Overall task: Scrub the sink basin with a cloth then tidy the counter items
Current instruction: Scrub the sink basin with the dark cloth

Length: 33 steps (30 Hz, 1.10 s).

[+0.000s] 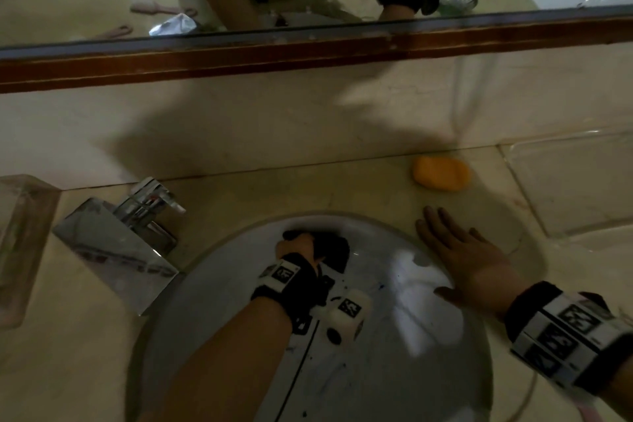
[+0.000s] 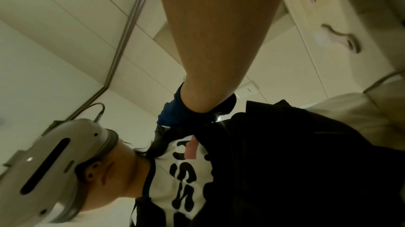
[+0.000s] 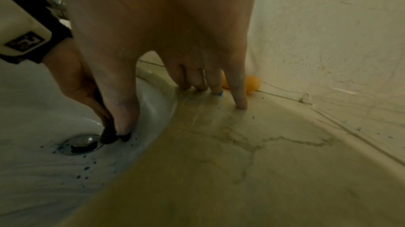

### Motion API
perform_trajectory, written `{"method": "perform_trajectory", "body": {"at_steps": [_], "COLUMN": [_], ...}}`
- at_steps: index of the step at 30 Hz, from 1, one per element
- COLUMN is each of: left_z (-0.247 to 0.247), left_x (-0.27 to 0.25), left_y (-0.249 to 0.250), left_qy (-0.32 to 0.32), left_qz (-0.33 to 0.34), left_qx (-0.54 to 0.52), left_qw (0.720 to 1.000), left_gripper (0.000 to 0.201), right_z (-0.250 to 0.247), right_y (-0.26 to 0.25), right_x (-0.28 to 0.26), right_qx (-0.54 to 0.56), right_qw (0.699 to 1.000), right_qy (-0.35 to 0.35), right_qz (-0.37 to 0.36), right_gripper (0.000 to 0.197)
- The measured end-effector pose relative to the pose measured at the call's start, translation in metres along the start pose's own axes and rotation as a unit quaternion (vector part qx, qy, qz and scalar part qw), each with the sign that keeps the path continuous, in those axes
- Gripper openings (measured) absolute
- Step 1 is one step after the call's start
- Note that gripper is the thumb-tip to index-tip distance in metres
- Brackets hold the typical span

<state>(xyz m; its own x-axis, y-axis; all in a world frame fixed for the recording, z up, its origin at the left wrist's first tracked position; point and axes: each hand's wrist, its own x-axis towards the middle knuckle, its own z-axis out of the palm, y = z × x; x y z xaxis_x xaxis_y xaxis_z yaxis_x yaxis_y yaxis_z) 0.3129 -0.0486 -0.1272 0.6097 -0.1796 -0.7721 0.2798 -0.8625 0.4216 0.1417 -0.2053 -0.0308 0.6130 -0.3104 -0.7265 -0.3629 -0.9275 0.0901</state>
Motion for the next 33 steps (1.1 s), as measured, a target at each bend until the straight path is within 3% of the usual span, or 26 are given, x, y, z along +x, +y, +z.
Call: {"method": "perform_trajectory", "body": {"at_steps": [2, 4, 5, 7, 8, 10, 12, 13, 17, 21, 24, 26, 28, 33], "left_z": [0.011, 0.026, 0.034, 0.045, 0.051, 0.049, 0.039, 0.035, 0.035, 0.065, 0.074, 0.087, 0.089, 0.081], "left_x": [-0.006, -0.008, -0.011, -0.014, -0.015, -0.026, -0.029, -0.028, -0.025, -0.021, -0.028, -0.026, -0.026, -0.048], "left_y": [0.01, 0.015, 0.017, 0.014, 0.012, 0.014, 0.009, 0.006, -0.004, -0.002, 0.004, -0.003, -0.013, -0.042], "left_qy": [-0.026, -0.066, -0.045, -0.039, -0.056, -0.086, -0.079, -0.053, 0.083, 0.041, 0.067, 0.015, -0.086, -0.097], "left_qz": [-0.026, -0.042, -0.024, 0.028, 0.05, 0.119, 0.2, 0.231, 0.287, 0.285, 0.307, 0.316, 0.298, 0.362], "left_qx": [-0.052, -0.175, -0.222, -0.212, -0.203, -0.133, -0.027, 0.014, 0.127, 0.25, 0.385, 0.43, 0.439, 0.497], "left_qw": [0.998, 0.982, 0.974, 0.976, 0.976, 0.98, 0.976, 0.971, 0.946, 0.924, 0.868, 0.846, 0.844, 0.783], "left_gripper": [0.054, 0.043, 0.033, 0.01, 0.012, 0.011, 0.024, 0.032, 0.029, 0.033, 0.052, 0.054, 0.055, 0.046], "right_z": [0.001, 0.003, 0.004, 0.004, 0.005, 0.004, 0.004, 0.004, 0.005, 0.005, 0.004, 0.005, 0.007, 0.005], "right_y": [0.001, 0.001, 0.001, 0.001, 0.002, 0.003, 0.003, 0.003, 0.002, 0.002, 0.002, 0.003, 0.003, 0.003], "right_x": [0.0, 0.0, 0.0, 0.001, 0.0, 0.001, 0.001, 0.002, 0.002, 0.001, 0.002, 0.003, 0.002, 0.001], "right_qx": [0.003, 0.007, 0.006, 0.006, 0.008, 0.011, 0.013, 0.012, 0.005, -0.001, -0.002, -0.004, 0.002, 0.007], "right_qw": [1.0, 1.0, 1.0, 1.0, 1.0, 1.0, 1.0, 1.0, 1.0, 1.0, 1.0, 0.999, 0.999, 1.0], "right_qy": [0.005, 0.009, 0.013, 0.018, 0.019, 0.021, 0.023, 0.023, 0.024, 0.026, 0.026, 0.028, 0.03, 0.026], "right_qz": [-0.001, -0.001, -0.003, -0.004, -0.004, -0.007, -0.011, -0.011, -0.009, -0.01, -0.013, -0.015, -0.013, -0.016], "right_gripper": [0.103, 0.103, 0.104, 0.105, 0.106, 0.105, 0.104, 0.104, 0.103, 0.102, 0.101, 0.101, 0.102, 0.101]}}
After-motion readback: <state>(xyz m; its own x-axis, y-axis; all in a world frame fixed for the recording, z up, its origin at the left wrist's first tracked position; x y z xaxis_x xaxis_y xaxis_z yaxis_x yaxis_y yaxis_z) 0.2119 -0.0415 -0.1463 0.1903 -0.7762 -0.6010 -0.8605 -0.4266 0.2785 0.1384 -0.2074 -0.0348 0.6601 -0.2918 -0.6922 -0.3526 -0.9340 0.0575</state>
